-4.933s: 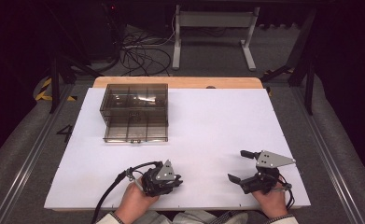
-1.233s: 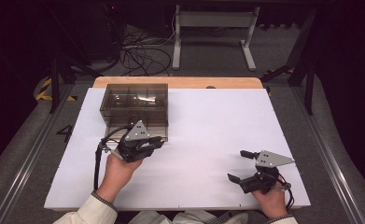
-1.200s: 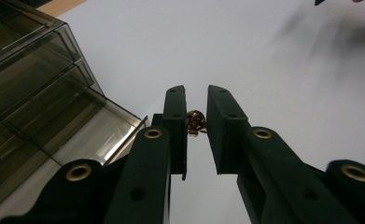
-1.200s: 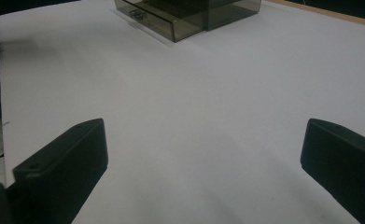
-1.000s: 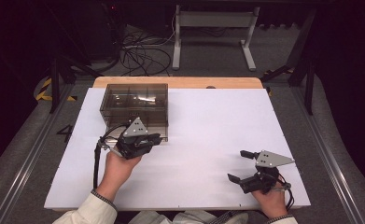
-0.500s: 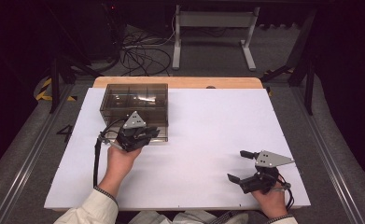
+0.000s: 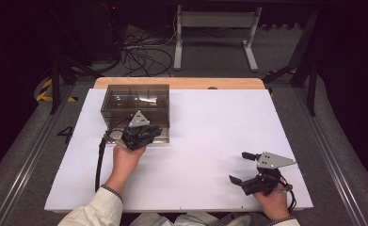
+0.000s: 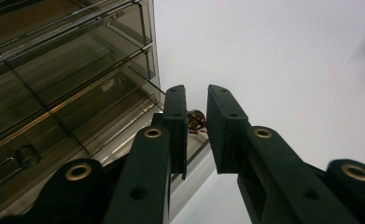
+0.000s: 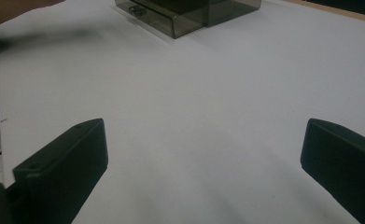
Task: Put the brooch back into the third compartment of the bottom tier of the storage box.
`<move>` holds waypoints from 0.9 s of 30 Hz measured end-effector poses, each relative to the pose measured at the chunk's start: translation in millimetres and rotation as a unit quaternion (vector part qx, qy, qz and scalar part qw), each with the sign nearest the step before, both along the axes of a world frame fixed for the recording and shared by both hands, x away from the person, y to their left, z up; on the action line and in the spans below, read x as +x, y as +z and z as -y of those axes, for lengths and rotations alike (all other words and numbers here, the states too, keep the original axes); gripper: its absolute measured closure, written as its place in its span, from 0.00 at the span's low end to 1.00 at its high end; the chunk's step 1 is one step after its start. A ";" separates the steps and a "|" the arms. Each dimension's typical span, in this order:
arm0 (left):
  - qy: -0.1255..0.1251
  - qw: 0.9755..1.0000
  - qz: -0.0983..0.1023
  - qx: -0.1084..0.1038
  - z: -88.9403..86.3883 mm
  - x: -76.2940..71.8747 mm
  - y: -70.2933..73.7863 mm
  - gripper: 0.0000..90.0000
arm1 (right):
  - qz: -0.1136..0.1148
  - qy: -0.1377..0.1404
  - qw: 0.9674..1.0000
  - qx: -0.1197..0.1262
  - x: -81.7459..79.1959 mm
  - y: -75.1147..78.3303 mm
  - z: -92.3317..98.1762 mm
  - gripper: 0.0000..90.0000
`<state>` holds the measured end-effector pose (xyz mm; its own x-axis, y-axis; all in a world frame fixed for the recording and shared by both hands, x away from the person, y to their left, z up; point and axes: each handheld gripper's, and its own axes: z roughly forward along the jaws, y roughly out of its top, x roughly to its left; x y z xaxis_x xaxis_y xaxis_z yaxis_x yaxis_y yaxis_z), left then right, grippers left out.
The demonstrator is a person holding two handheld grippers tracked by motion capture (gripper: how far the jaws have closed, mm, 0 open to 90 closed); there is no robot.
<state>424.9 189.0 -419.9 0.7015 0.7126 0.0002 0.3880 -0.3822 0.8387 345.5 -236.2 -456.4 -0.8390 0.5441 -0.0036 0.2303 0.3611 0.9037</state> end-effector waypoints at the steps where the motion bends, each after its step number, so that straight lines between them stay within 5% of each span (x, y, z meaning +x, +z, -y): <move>1: 0.000 1.000 0.001 -0.001 0.3 0.8 -0.6 0.87 | 0.000 -0.001 1.000 0.000 0.0 0.0 0.1 0.02; 27: 0.021 1.000 0.004 -0.004 4.2 15.1 -12.1 0.87 | -0.003 0.000 1.000 0.001 1.2 -0.9 0.6 0.02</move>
<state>440.0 184.7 -432.1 0.6707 0.7417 0.0007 0.3967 -0.3595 0.8446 346.7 -236.8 -457.3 -0.8385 0.5449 0.0023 0.2357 0.3589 0.9031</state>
